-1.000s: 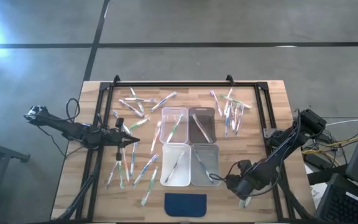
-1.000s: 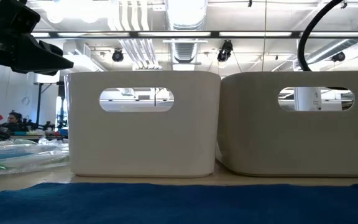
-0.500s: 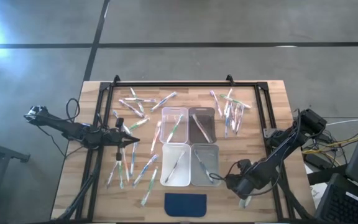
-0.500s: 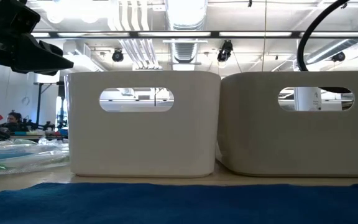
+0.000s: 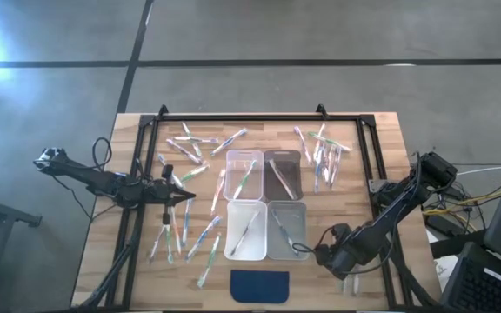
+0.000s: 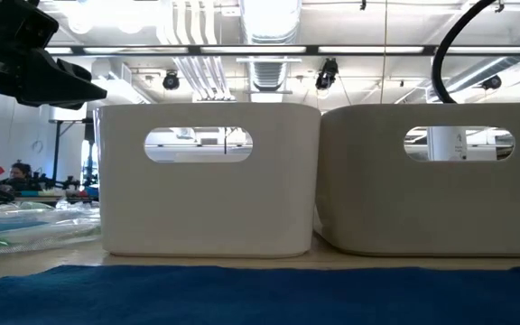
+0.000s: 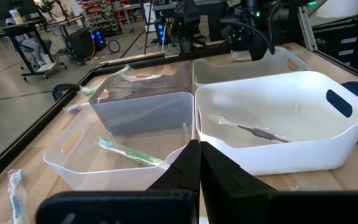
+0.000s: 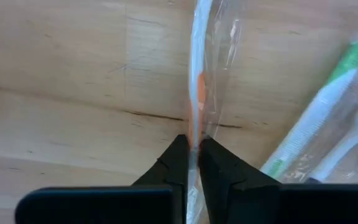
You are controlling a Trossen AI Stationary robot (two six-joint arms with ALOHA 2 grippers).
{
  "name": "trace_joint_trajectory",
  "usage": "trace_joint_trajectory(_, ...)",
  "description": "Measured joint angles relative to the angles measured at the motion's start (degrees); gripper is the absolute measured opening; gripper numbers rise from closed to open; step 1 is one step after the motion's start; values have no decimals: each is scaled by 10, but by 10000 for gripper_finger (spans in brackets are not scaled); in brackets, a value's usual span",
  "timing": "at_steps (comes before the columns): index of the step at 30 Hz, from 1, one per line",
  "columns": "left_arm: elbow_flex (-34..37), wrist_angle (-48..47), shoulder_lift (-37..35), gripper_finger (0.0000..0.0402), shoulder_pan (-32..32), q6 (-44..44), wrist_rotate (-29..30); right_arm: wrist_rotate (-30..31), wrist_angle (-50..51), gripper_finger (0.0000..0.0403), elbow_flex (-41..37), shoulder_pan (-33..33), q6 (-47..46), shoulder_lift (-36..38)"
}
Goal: Pick & Place Toothbrushes
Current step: Put the orange toothbrush into the black bin
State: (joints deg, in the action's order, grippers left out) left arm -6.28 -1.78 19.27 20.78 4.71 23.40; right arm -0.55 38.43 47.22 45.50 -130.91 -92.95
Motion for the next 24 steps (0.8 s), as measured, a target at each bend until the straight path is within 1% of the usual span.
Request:
trace_joint_trajectory(3,0,0,0,5,0,0,0,18,-2,23,0,0,0,0)
trace_joint_trajectory(7,0,0,0,5,0,0,0,33,4,15,-1,-1,3,0)
trace_joint_trajectory(10,0,0,0,5,0,0,0,66,34,14,-2,-1,4,2)
trace_joint_trajectory(13,0,0,0,5,0,0,0,92,89,15,-4,-2,4,11)
trace_joint_trajectory(19,0,0,0,5,0,0,0,178,191,14,1,-9,9,57)
trace_joint_trajectory(21,0,0,0,5,0,0,0,223,218,14,4,-15,22,78)
trace_joint_trajectory(24,0,0,0,5,0,0,0,307,248,14,6,-28,56,113)
